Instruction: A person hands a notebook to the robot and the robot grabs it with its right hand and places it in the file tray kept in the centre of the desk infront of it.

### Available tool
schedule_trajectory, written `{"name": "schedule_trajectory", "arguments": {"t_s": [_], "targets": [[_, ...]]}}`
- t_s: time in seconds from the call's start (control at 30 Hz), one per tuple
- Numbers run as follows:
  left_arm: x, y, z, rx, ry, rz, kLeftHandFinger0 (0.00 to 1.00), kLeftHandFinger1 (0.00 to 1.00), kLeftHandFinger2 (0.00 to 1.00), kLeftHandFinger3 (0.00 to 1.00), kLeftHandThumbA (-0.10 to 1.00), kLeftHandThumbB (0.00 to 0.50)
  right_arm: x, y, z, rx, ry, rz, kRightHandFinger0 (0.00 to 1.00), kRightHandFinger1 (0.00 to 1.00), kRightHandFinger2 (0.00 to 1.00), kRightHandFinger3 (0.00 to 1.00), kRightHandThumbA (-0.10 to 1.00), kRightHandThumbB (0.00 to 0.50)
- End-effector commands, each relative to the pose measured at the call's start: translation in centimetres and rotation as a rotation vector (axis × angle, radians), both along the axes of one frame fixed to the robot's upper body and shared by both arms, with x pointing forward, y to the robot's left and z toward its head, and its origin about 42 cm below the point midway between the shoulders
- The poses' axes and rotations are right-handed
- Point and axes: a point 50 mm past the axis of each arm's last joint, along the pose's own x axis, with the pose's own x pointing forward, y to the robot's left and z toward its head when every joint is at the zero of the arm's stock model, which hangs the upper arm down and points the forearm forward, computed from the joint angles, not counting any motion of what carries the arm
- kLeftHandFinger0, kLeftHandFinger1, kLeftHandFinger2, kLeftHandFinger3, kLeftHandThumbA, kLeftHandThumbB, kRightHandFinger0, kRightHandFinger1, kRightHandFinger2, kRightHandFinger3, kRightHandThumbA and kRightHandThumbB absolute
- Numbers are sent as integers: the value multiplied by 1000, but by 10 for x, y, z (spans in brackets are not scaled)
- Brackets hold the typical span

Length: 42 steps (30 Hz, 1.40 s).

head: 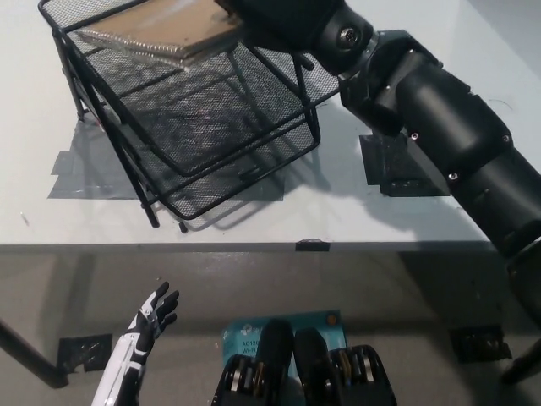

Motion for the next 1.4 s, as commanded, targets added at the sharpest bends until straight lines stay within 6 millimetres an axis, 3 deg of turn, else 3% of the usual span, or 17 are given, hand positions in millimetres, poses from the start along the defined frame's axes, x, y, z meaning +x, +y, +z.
{"name": "schedule_trajectory", "arguments": {"t_s": [0.0, 0.17, 0.23, 0.3, 0.37, 0.47, 0.53, 0.63, 0.77, 0.97, 1.13, 1.23, 1.27, 1.3, 1.33, 1.37], "targets": [[0, 1, 7, 7, -46, -20, 1000, 1000, 1000, 1000, 1000, 47, -9, -3, 77, 134, -130, 31, 0, 0, 0, 15, 1000, 0], [1, 1, 6, 10, -46, -20, 1000, 1000, 1000, 1000, 1000, 48, -4, -1, 66, 115, -119, 17, 0, 0, 0, 24, 894, 15], [1, 1, 7, 19, -51, -20, 1000, 1000, 1000, 1000, 1000, 41, -1, 4, 52, 95, -63, 20, 0, 0, 0, 0, 860, 33], [1, 0, 9, 14, -45, -23, 1000, 1000, 1000, 1000, 1000, 40, 3, 8, 41, 85, -30, -3, 0, 0, 0, 35, 905, 10], [1, 1, 9, 6, -38, -21, 1000, 1000, 1000, 1000, 1000, 51, 6, 10, 34, 83, -13, 0, 0, 0, 0, 2, 896, 5], [2, 0, 10, 2, -32, -15, 1000, 1000, 1000, 1000, 1000, 49, 18, 15, 11, 64, 7, -53, 0, 0, 17, 0, 1000, 0], [2, 0, 11, 9, -38, -14, 1000, 1000, 1000, 1000, 1000, 47, 21, 18, 2, 63, 23, -72, 0, 0, 24, 0, 1000, 0], [4, 0, 12, 16, -47, -12, 1000, 1000, 1000, 1000, 1000, 65, 25, 27, -10, 69, 58, -98, 0, 0, 125, 13, 1000, 0], [5, -1, 12, 12, -50, -14, 1000, 1000, 1000, 1000, 1000, 79, 27, 38, -17, 72, 69, -104, 0, 0, 148, 65, 975, 0], [7, -1, 14, 13, -52, -17, 1000, 1000, 1000, 1000, 1000, 78, 25, 52, -18, 76, 42, -115, 0, 0, 149, 11, 937, 5], [8, 0, 16, 18, -50, -17, 1000, 1000, 1000, 1000, 1000, 75, 25, 63, -9, 34, 118, -131, 0, 0, 206, 53, 991, 15], [8, 1, 15, 23, -45, -21, 1000, 1000, 1000, 1000, 1000, 66, 22, 71, -4, 39, 246, -112, 0, 72, 387, 248, 1000, 92], [8, 1, 14, 22, -44, -24, 1000, 1000, 1000, 1000, 1000, 65, 20, 73, -2, 39, 289, -107, 73, 206, 546, 397, 1000, 138], [7, 1, 14, 22, -44, -26, 1000, 1000, 1000, 1000, 1000, 64, 17, 75, 0, 38, 323, -102, 43, 198, 519, 408, 1000, 160], [7, 1, 14, 20, -44, -27, 1000, 1000, 1000, 1000, 1000, 76, 16, 76, 0, 46, 351, -88, 112, 306, 652, 537, 1000, 200], [7, 1, 14, 17, -43, -28, 1000, 1000, 1000, 1000, 1000, 83, 13, 77, 2, 47, 401, -83, 513, 717, 936, 866, 1000, 235]]}}
